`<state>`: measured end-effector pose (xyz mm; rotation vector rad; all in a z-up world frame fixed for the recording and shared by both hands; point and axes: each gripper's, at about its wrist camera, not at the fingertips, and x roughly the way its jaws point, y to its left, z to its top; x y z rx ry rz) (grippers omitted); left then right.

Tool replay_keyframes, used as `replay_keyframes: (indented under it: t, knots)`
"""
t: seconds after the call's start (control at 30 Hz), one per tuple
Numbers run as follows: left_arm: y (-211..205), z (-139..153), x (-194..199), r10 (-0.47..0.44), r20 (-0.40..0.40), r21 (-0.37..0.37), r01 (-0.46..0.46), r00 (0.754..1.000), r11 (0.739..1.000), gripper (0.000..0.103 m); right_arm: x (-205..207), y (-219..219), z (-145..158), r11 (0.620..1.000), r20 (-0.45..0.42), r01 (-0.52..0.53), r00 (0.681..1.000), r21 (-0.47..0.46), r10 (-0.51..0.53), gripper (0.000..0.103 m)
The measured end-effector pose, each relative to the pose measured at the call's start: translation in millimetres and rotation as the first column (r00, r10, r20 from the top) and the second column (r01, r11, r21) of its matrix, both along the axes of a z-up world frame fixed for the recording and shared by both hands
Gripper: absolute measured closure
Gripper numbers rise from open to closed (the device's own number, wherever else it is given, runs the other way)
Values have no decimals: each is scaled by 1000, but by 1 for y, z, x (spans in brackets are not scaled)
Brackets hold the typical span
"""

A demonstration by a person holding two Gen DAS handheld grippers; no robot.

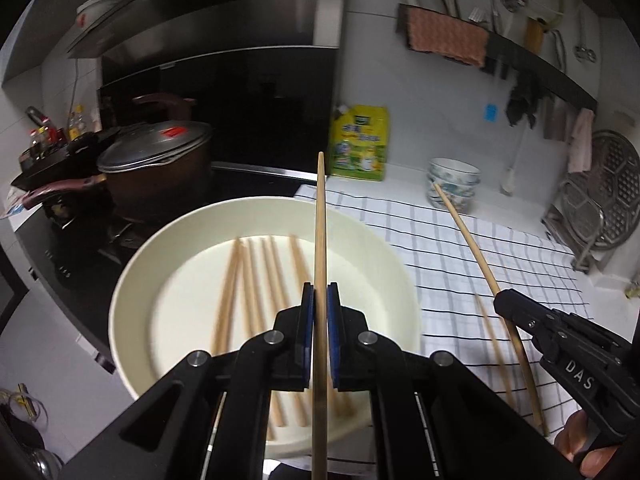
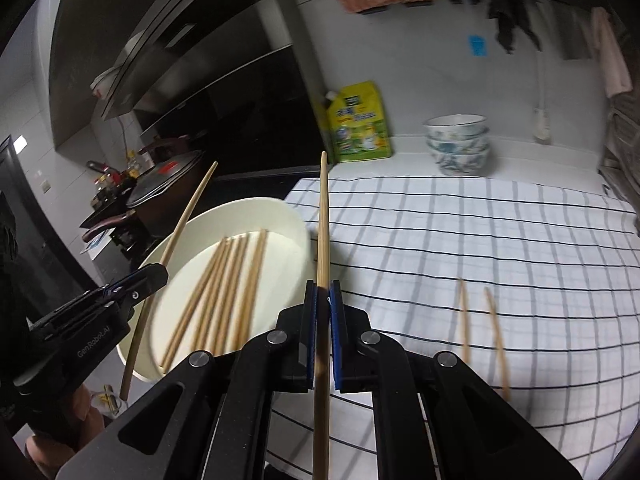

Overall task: Organize utensils
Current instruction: 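Lift the chopstick in the left tool toward the basin while the right tool carries its own, then open the left tool over the basin while the right tool releases its chopstick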

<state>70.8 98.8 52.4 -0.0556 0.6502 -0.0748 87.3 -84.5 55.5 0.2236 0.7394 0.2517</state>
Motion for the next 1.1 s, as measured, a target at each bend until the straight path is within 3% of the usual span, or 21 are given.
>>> replay_keyframes:
  t: [0.2,0.47,0.93,0.97,1.03,1.1]
  knots:
    - [47,-16,16,72,-27,-19,-72,997,997,96,26,55,-2,996,-16,-88,996,-17,88,97]
    - [76,-37,39,107,-81,-24,-110,991,994,96,67,112,-19,986,-84,-167,983,-19,165,97]
    - [79,-58,60,117,-151,-2,-119,982,993,95,90,125,-51,982,-196,-186,964,-21,178,97]
    - [80,-58,60,123,-153,0,-124,981,992,94,90,124,-52,982,-198,-186,964,-22,178,96]
    - [81,-59,59,137,-158,0,-138,978,990,77,89,122,-52,984,-195,-177,966,-28,168,92]
    - [83,-57,57,151,-147,-5,-153,978,988,45,86,120,-50,985,-181,-167,971,-35,158,91]
